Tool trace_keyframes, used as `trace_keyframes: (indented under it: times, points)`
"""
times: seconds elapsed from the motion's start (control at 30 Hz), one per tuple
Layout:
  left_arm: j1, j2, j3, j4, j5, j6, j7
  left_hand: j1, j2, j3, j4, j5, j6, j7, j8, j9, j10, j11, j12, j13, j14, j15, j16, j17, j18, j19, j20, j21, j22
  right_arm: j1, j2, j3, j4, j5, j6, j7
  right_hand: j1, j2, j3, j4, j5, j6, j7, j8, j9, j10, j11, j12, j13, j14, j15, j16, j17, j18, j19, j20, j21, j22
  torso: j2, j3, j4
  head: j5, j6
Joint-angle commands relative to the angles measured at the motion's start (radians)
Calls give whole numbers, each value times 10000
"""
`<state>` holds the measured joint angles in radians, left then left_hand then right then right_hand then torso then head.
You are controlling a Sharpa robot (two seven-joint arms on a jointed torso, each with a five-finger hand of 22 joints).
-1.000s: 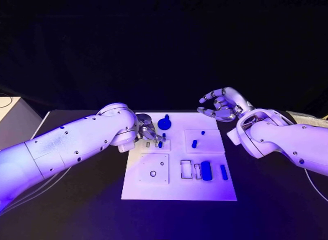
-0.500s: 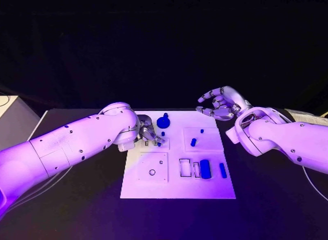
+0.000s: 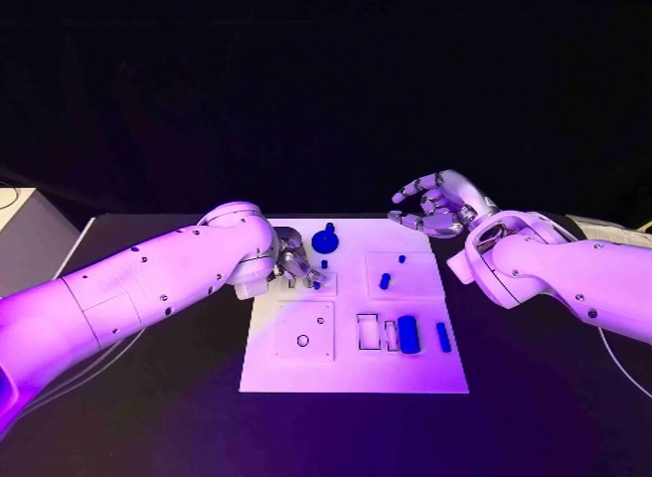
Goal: Assemble the parts on the task board
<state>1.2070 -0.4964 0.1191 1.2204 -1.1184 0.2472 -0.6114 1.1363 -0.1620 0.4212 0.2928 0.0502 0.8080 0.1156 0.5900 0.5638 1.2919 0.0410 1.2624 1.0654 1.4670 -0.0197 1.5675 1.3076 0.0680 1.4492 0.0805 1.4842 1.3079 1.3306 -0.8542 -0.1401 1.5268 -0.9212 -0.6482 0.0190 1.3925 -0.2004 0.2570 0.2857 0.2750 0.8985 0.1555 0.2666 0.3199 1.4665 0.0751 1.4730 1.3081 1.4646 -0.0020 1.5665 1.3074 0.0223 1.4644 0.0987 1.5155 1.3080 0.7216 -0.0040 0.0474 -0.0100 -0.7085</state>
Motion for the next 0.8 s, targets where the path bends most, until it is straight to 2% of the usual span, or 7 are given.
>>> trace_keyframes:
  times: [0.03,0.27,0.4,0.43,0.6,0.73,0.8]
  points:
    - [-5,36,-5,-13,147,93,107,117,27,129,-4,43,-3,-31,67,89,-28,-55,-66,-24,1038,-60,33,2632,-190,-6,-50,33,278,2,21,5,-9,-165,222,-29,-97,-9,44,22,40,14,7,36,15,90,-15,9,1809,1062,7,43,2634,-50,800,6,-68,2096,-8,2,-8,-14,-25]
    - [-5,64,-5,-30,303,75,223,544,-71,1089,-34,37,-101,-92,296,604,-68,-116,-119,-75,1038,-117,33,2632,-187,-27,-103,25,270,0,75,5,-65,-212,320,-79,-104,5,55,21,50,18,6,40,17,88,-16,6,1806,1062,6,43,2634,-48,798,6,-72,2092,-9,5,-6,23,-25]
    - [-6,72,-4,-30,449,-103,311,1032,-117,2091,-219,41,-160,-150,431,980,-90,-174,-155,-112,1038,-174,33,2632,-188,-26,-152,26,285,-1,91,5,-90,-239,384,-108,-113,9,61,20,62,19,5,42,19,88,-18,6,1806,1062,5,43,2634,-41,786,5,-100,2069,-9,9,10,-5,-54]
    - [-6,68,-3,-26,483,-148,329,1201,-124,2420,-373,41,-174,-176,487,1105,-103,-197,-175,-135,1038,-195,33,2632,-189,-24,-171,27,292,-1,93,5,-93,-245,399,-117,-113,9,61,20,62,19,5,42,19,88,-18,6,1806,1062,5,43,2634,-41,786,5,-100,2069,-8,11,9,14,-28]
    - [-8,13,-1,12,817,-470,422,1485,-176,3328,-932,50,-184,-256,750,1539,-151,-274,-261,-225,1038,-264,33,2632,-186,-34,-226,18,284,-1,103,4,-124,-270,475,-165,-126,11,64,21,72,23,3,45,20,79,-18,-3,1798,1062,4,43,2634,-41,787,5,-99,2070,-5,3,-8,38,-58]
    - [-13,-75,3,108,1222,-743,484,1356,-300,4283,-1530,94,-322,-356,1353,2319,-266,-368,-494,-504,1038,-328,33,2632,-174,-70,-302,-10,237,-8,108,2,-150,-280,548,-200,-149,9,62,26,80,25,3,48,22,84,-18,2,1802,1062,3,43,2634,-39,783,4,-108,2063,-2,7,-1,50,-25]
    - [-16,-148,6,189,1382,-864,515,1236,-355,4564,-1673,110,-366,-369,1538,2587,-255,-369,-518,-534,1038,-348,33,2632,-175,-71,-315,-12,240,-16,109,2,-161,-284,584,-212,-149,9,62,26,80,25,3,48,22,84,-18,2,1802,1062,3,43,2634,-39,783,4,-108,2063,-2,11,-1,67,-3]
